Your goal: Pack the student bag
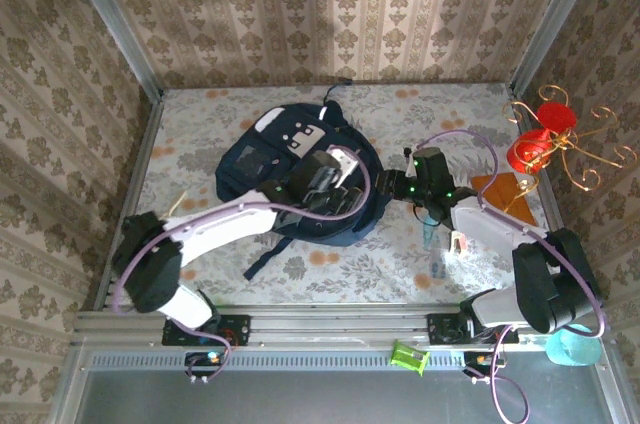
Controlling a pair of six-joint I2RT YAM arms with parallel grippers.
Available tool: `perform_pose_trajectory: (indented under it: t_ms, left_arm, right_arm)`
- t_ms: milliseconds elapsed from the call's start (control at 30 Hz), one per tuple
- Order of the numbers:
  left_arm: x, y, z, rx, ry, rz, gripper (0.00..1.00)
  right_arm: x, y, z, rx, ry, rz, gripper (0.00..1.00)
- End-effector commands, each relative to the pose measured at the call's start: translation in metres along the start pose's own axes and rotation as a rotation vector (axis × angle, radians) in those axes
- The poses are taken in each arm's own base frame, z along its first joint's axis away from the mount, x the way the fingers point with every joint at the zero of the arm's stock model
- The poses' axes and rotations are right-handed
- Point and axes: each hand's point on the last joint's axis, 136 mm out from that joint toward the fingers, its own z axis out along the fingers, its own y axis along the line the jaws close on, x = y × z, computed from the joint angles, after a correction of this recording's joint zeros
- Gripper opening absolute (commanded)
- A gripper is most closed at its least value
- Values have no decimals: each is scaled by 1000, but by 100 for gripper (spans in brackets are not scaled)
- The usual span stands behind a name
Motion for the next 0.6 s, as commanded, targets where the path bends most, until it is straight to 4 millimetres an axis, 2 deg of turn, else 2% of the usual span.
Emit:
perform_pose_trajectory:
  t_ms: [0,100,167,333,500,567]
  left_arm:
    - [14,17,17,-88,118,100,83]
    - [12,21,29,-83,136,75,74]
    - [12,22,35,-66,140,51,66]
    - [19,29,44,-56,178,20,47]
    - [16,31,41,-24,160,-24,26]
    - [12,33,36,-12,141,-44,12]
  right_arm:
    - [9,9,4,-61,37,23,50]
    - [11,13,5,-89,38,31,51]
    - [18,8,12,-85,62,42,51]
    - [21,11,18,-105,78,49,51]
    - [24,7,19,-84,90,45,51]
    - [24,3,14,-54,87,32,51]
